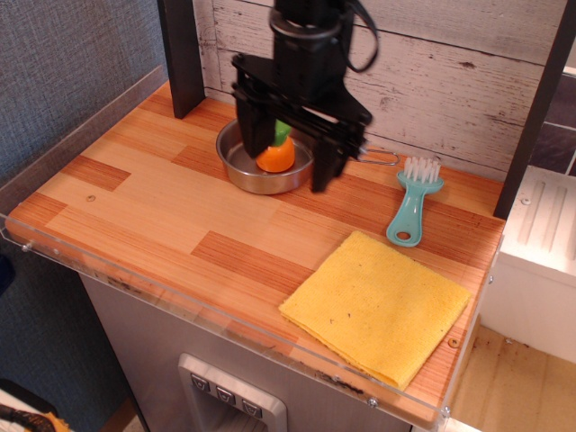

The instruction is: Place the yellow towel on the front left corner of the table

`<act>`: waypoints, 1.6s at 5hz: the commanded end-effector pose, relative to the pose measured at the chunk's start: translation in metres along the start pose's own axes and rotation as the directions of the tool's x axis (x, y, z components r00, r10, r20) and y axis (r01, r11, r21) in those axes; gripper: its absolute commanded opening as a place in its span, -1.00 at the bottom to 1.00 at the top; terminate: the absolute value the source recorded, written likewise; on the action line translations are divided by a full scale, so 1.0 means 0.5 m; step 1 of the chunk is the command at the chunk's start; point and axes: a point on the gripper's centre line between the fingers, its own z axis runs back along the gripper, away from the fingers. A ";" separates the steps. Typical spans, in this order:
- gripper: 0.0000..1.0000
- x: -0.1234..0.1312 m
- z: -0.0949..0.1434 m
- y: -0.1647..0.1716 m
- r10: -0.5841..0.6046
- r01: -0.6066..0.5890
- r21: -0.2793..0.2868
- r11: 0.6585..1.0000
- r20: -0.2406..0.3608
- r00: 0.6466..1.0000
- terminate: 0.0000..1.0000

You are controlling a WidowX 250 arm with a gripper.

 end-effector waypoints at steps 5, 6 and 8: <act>1.00 -0.002 -0.135 -0.161 -0.099 0.099 -0.041 0.994 0.001 0.995 -1.00; 1.00 -0.006 -0.166 -0.156 -0.106 0.106 -0.052 0.993 -0.012 0.994 -1.00; 1.00 -0.044 -0.212 -0.114 -0.078 0.075 -0.084 0.994 -0.030 0.997 -1.00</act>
